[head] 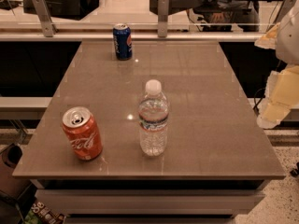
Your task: Move water bottle near pepsi can
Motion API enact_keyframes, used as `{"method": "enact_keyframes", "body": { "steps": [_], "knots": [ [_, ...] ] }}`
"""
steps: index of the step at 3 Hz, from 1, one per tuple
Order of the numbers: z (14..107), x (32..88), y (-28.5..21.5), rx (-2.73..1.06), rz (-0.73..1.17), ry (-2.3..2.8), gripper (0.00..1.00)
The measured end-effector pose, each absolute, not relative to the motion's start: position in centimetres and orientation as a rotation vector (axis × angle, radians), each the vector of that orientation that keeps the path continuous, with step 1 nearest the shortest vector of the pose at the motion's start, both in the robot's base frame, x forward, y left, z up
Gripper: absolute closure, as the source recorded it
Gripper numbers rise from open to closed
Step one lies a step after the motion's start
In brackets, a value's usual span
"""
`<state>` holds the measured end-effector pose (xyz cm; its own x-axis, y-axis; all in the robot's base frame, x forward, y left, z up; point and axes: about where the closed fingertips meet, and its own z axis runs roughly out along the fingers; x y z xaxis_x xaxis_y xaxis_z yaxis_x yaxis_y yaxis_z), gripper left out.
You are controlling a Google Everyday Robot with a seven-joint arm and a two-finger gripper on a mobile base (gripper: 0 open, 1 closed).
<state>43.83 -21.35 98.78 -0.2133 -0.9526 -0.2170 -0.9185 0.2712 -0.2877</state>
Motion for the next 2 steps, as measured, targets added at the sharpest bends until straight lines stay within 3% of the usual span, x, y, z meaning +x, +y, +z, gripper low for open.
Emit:
{"method": "enact_keyframes", "body": {
  "steps": [2],
  "knots": [
    [98.87,43.75,-21.38,-1.685,-0.071,2.171,0.00]
  ]
}}
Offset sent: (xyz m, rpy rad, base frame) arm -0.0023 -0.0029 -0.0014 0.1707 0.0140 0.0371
